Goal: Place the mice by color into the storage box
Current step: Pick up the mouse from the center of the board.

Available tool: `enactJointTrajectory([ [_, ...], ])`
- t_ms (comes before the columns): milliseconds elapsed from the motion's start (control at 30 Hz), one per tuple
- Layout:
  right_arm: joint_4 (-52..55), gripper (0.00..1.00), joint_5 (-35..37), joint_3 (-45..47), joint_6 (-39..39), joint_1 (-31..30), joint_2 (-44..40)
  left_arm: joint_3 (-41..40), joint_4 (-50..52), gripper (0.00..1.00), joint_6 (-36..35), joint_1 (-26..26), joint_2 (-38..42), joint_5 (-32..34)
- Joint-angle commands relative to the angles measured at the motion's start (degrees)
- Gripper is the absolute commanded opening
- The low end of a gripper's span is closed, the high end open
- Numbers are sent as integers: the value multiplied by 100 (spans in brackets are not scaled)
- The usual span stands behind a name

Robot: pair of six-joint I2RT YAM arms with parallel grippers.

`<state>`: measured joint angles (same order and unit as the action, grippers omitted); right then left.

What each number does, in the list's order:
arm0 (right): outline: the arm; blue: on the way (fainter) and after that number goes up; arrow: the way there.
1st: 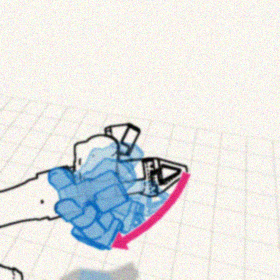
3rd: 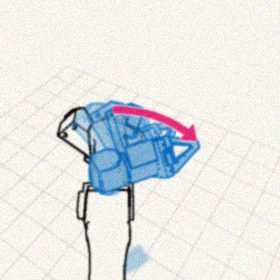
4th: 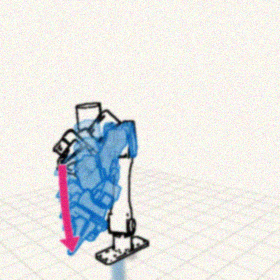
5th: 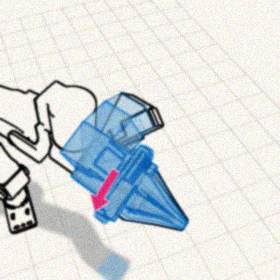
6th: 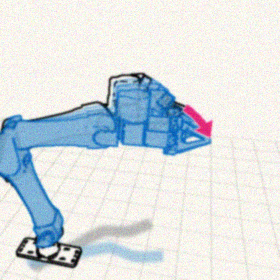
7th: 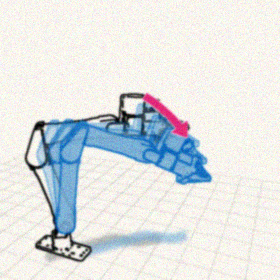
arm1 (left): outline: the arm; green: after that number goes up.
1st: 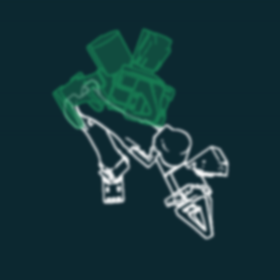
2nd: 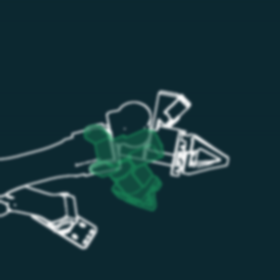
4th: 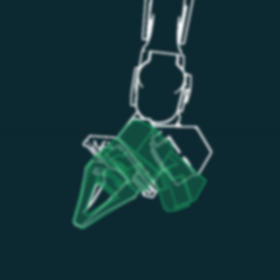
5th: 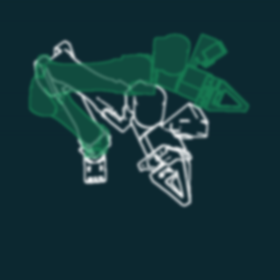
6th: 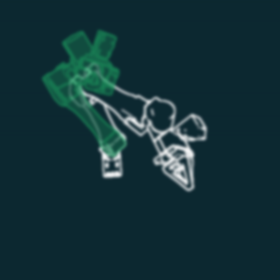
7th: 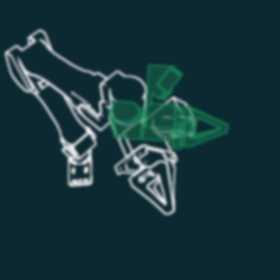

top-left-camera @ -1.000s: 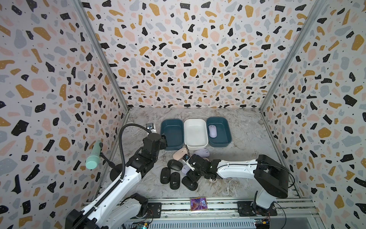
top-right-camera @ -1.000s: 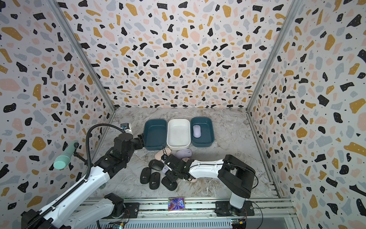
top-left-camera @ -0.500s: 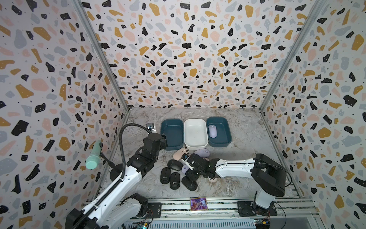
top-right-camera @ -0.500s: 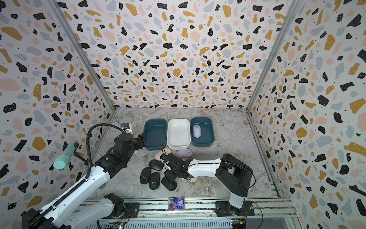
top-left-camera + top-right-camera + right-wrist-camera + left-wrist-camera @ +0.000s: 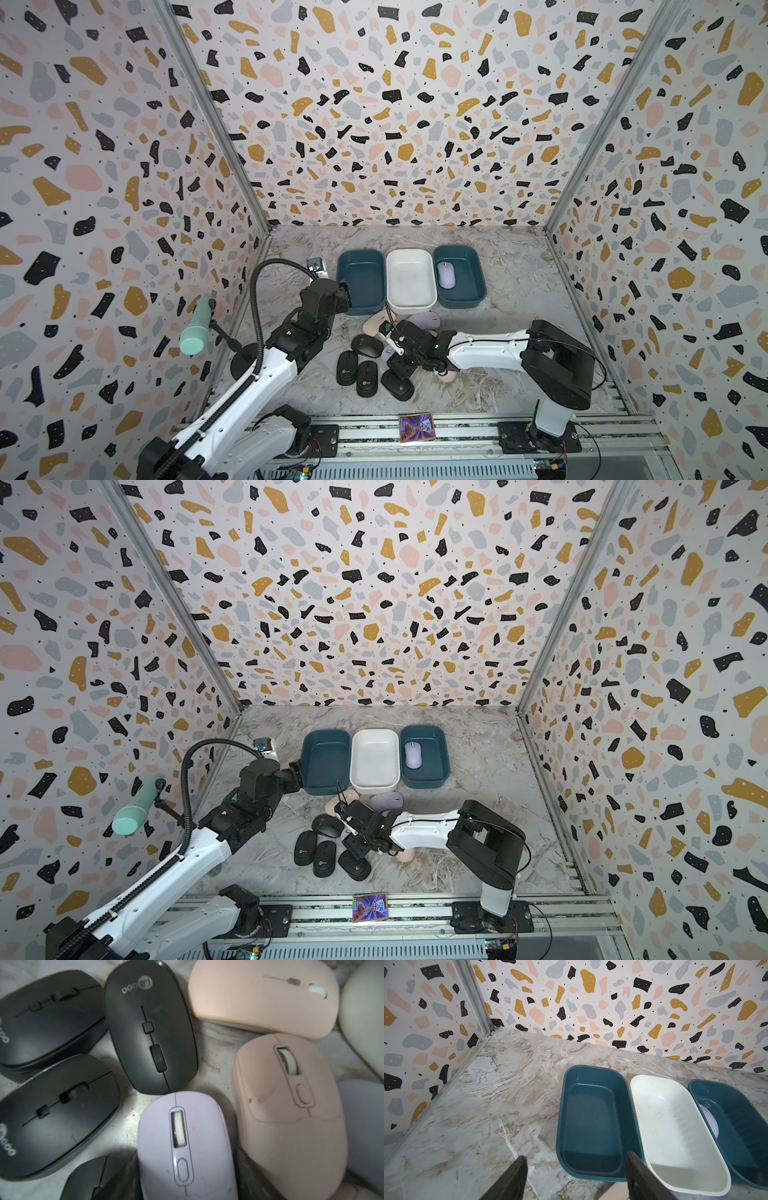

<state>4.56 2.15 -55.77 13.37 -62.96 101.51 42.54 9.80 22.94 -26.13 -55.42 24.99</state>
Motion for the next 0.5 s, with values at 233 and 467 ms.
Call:
enactJointTrajectory([
  [233,434,70,137,-215,-125,43,149,43,-196,73,-79,-33,46,102],
  [467,474,70,138,-264,-136,44,211,61,-187,73,-79,-33,57,107],
])
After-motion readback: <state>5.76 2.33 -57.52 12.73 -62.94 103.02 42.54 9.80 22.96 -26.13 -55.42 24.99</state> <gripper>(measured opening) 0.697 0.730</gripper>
